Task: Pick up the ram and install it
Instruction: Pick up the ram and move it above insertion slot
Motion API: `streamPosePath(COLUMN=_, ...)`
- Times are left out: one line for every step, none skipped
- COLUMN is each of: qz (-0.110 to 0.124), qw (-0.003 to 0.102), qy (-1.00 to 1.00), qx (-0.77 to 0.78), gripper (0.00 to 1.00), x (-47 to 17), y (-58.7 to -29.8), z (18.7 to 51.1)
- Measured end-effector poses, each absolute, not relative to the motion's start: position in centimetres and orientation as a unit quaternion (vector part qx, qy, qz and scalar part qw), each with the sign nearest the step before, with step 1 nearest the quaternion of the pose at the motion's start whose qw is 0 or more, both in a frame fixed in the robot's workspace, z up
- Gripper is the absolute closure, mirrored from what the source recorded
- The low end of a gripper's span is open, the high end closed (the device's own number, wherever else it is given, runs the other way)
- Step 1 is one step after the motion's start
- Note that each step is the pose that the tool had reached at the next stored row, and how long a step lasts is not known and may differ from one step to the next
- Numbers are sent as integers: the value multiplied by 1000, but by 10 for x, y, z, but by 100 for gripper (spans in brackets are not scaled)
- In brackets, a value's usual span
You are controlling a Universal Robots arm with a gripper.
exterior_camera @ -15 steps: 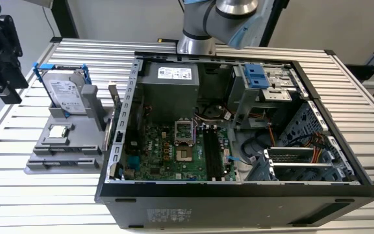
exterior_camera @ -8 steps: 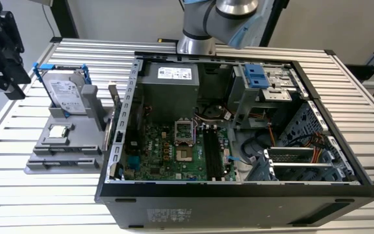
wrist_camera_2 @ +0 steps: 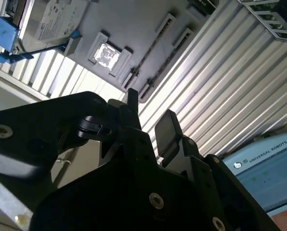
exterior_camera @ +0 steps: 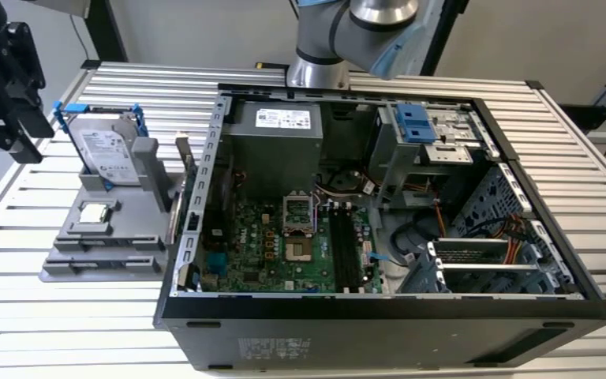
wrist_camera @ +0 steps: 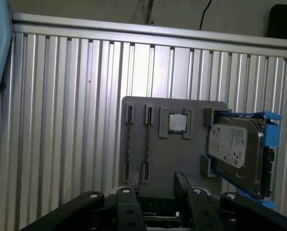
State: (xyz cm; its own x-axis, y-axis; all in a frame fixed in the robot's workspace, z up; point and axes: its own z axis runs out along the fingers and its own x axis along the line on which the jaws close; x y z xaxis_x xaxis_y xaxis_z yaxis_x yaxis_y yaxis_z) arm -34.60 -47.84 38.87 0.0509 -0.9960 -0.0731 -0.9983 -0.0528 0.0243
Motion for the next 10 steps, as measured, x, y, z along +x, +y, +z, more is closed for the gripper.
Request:
streamPosePath(qz=35, qw=16, qy=688, qx=-725, gripper=0, x=-346, y=-478, z=389)
streamPosePath(qz=35, qw=16, qy=688, qx=-725, gripper=0, x=-346, y=-478, z=389)
streamPosePath(qz=35, qw=16, qy=688, qx=-725, gripper=0, x=-346, y=-478, z=388)
streamPosePath(qz=35, qw=17, qy=688, qx=-725, gripper=0, x=-346, y=-478, z=388)
streamPosePath(qz=35, qw=16, qy=688, qx=-725, gripper=0, x=-346, y=-478, z=386)
streamPosePath(qz=34, qw=16, qy=688, qx=-725, gripper=0, x=-346, y=-478, z=385)
streamPosePath(qz=34, qw=15, qy=688, qx=-725, gripper=0, x=-346, y=-478, z=383)
streamPosePath(qz=33, qw=15, qy=688, qx=-725, gripper=0, x=-346, y=-478, z=381)
streamPosePath(qz=33, qw=14, qy=688, qx=-725, gripper=0, x=-346, y=-478, z=380)
streamPosePath(qz=32, qw=14, qy=688, qx=-725, gripper=0, x=-346, y=-478, z=378)
